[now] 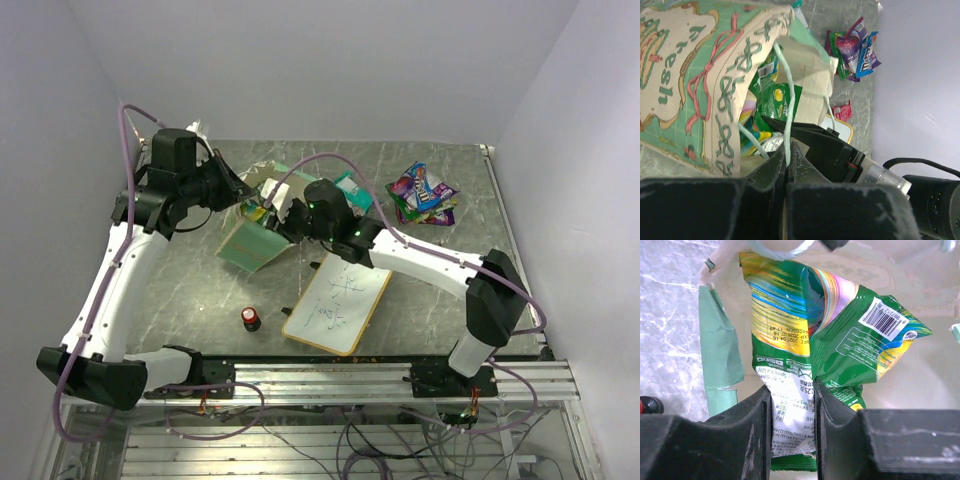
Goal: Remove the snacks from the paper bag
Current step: Take out the snack from the paper bag.
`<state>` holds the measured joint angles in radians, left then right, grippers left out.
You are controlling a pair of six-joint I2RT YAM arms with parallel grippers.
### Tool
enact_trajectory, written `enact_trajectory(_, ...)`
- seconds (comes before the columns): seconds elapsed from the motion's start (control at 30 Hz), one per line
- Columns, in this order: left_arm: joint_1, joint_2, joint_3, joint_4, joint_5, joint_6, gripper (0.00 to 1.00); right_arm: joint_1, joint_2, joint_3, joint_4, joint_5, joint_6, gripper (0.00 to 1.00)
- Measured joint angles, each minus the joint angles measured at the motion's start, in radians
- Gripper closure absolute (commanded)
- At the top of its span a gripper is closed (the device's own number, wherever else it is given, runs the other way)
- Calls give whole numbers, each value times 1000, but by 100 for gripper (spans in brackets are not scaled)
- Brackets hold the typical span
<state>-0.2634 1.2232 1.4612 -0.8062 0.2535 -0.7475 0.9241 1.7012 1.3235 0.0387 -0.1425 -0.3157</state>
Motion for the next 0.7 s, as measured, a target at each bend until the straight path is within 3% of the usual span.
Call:
enact_trajectory(0.37,42,13,86,-7,-27,-1,93,-1,-99,15,-198,5,-18,100)
enact_trajectory(0.7,97,34,78,-48,-80,-29,93,-10,-154,291,-360,129,-23,100)
